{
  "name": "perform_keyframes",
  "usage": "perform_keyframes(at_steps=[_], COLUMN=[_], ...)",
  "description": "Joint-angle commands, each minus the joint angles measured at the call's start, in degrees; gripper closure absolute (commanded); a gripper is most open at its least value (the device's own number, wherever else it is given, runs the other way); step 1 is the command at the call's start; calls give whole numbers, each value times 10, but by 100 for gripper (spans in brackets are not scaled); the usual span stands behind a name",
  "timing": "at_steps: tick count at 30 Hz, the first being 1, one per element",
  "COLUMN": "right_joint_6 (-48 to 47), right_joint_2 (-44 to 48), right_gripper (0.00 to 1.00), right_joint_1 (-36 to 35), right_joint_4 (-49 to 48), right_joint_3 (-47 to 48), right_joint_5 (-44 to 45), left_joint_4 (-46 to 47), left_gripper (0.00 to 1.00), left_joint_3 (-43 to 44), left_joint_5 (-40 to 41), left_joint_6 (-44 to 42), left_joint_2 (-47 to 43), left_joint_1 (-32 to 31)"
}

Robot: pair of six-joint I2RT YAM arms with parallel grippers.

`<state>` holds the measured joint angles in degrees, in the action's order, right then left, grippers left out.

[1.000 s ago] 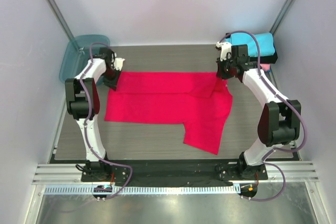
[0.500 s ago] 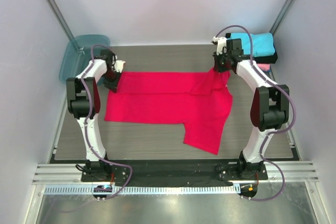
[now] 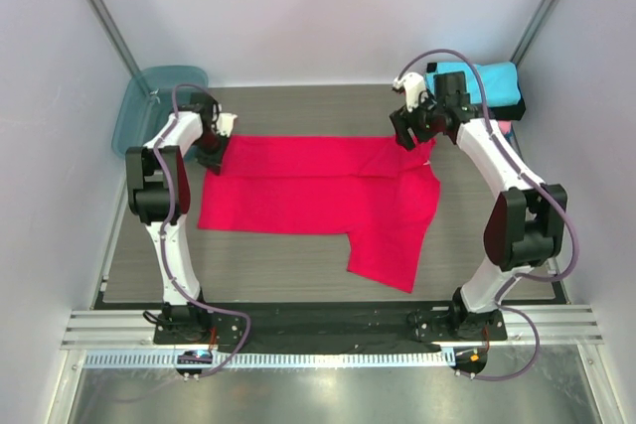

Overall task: Fold and stack the t-shirts
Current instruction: Fold the tshirt

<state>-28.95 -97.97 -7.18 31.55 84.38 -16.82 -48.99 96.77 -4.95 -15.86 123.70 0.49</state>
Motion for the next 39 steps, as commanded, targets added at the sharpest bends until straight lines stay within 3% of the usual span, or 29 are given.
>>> perform_keyframes(at_steps=[1,6,9,11,23,29,39], right_joint_6=[-32,-31,-39,-44,-52,-59,-72], right_joint_2=[-4,-58,-98,-119,-178,-175,-149], right_gripper=[32,62,75,78,79,68,62], right_joint_1=[-19,-28,-27,-28,-28,-31,-30], right_joint_4=[69,69,68,67,76,91,91], right_joint_3=[-37,-35,-13,-3,47,47,23], right_joint_5=[-72,-57,-49,-46,-36,-38,-36], left_joint_4=[1,0,0,0,-2,-2,-3], left_gripper=[96,96,96,96,96,96,96], left_joint_3=[28,24,19,19,17,23,33], left_joint_5=[9,13,18,20,37,42,39], left_joint_6=[-1,-4,-4,-4,-9,-12,-8], left_joint_2=[5,2,3,4,7,10,18], left_joint_1=[-1,0,0,0,0,0,0])
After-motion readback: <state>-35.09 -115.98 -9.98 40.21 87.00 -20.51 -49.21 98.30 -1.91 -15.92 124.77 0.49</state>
